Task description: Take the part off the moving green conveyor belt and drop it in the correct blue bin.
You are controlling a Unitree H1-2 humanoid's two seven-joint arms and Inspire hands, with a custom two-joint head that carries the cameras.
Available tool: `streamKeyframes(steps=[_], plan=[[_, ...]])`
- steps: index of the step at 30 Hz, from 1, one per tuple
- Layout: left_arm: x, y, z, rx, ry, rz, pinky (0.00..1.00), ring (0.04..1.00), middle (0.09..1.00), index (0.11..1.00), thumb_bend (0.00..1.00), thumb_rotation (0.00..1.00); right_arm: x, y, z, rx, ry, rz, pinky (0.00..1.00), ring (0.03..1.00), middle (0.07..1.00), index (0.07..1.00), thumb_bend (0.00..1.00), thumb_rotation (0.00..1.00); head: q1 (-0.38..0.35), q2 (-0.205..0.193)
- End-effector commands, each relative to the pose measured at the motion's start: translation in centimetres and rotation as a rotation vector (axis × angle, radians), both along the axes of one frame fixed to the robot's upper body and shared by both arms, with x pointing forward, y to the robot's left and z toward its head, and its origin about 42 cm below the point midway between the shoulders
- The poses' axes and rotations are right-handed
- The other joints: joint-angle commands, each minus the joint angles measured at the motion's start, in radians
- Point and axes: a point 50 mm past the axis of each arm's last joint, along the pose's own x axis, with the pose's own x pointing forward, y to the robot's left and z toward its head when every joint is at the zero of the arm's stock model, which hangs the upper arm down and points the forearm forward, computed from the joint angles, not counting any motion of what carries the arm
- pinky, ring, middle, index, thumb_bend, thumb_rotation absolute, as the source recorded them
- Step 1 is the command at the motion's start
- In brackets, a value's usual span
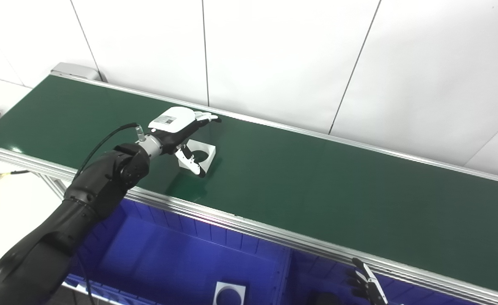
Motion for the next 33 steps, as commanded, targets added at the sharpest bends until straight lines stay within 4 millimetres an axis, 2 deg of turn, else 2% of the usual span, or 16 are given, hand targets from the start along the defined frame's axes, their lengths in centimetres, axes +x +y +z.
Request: streamKeyframes(steps=[1,7,10,12,14,17,18,19,21,24,31,33], plan=[[1.2,-0.1,2.4,0.012,-0.071,-0.002,0.94,0.936,0.932,0.903,0.99,0.2,-0.2,0.3,0.8,0.013,-0.069,0.003,0.71,0.777,0.81,0.907,0.79,0.22,0.0,0.001],[0.9,-1.2,1.0,0.013,-0.072,0.001,0.92,0.926,0.925,0.894,0.93,0.09,-0.4,0.3,1.0,0.012,-0.069,-0.005,0.71,0.778,0.811,0.909,0.79,0.23,-0.001,0.004],[0.9,-2.0,0.2,-0.027,-0.096,0.013,0.8,0.867,0.882,0.854,0.86,0.02,-0.5,0.2,1.1,0.018,-0.068,-0.01,0.71,0.776,0.815,0.908,0.79,0.23,-0.003,0.01],[1.0,-2.6,-0.3,-0.08,-0.1,0.007,0.79,0.855,0.874,0.846,0.84,0.01,-0.6,0.2,1.2,0.02,-0.067,-0.014,0.7,0.772,0.815,0.908,0.8,0.24,-0.003,0.013],[1.1,-3.1,-0.7,-0.126,-0.109,-0.007,0.74,0.821,0.846,0.82,0.78,0.0,-0.7,0.2,1.3,0.02,-0.068,-0.018,0.7,0.768,0.815,0.908,0.79,0.25,-0.002,0.015],[1.1,-3.9,-1.0,-0.182,-0.135,-0.037,0.63,0.701,0.738,0.714,0.62,0.0,-0.8,0.2,1.4,0.026,-0.073,-0.019,0.7,0.764,0.809,0.907,0.78,0.24,0.001,0.017],[1.1,-4.2,-1.2,-0.204,-0.142,-0.043,0.62,0.697,0.735,0.71,0.62,0.0,-0.9,0.1,1.4,0.03,-0.073,-0.019,0.7,0.764,0.809,0.907,0.78,0.24,0.002,0.02],[1.1,-4.5,-1.3,-0.224,-0.142,-0.047,0.58,0.588,0.694,0.669,0.55,0.0,-0.9,0.1,1.3,0.032,-0.073,-0.02,0.68,0.76,0.809,0.908,0.78,0.25,0.004,0.022],[1.2,-5.0,-1.4,-0.258,-0.131,-0.051,0.51,0.479,0.572,0.541,0.51,0.0,-0.9,0.1,1.3,0.033,-0.074,-0.021,0.69,0.762,0.81,0.91,0.78,0.27,0.006,0.024],[1.4,-5.6,-1.6,-0.286,-0.113,-0.064,0.42,0.415,0.503,0.523,0.5,0.0,-0.9,0.1,1.4,0.04,-0.071,-0.026,0.68,0.766,0.813,0.913,0.76,0.27,0.003,0.026],[1.4,-5.7,-1.4,-0.305,-0.076,-0.07,0.43,0.438,0.512,0.492,0.5,0.0,-0.8,0.3,1.5,0.037,-0.069,-0.032,0.73,0.78,0.811,0.917,0.76,0.29,0.004,0.028],[1.4,-5.6,-1.3,-0.305,-0.07,-0.071,0.43,0.441,0.507,0.492,0.5,0.0,-0.8,0.3,1.4,0.04,-0.07,-0.033,0.69,0.766,0.813,0.919,0.75,0.3,0.004,0.029]])
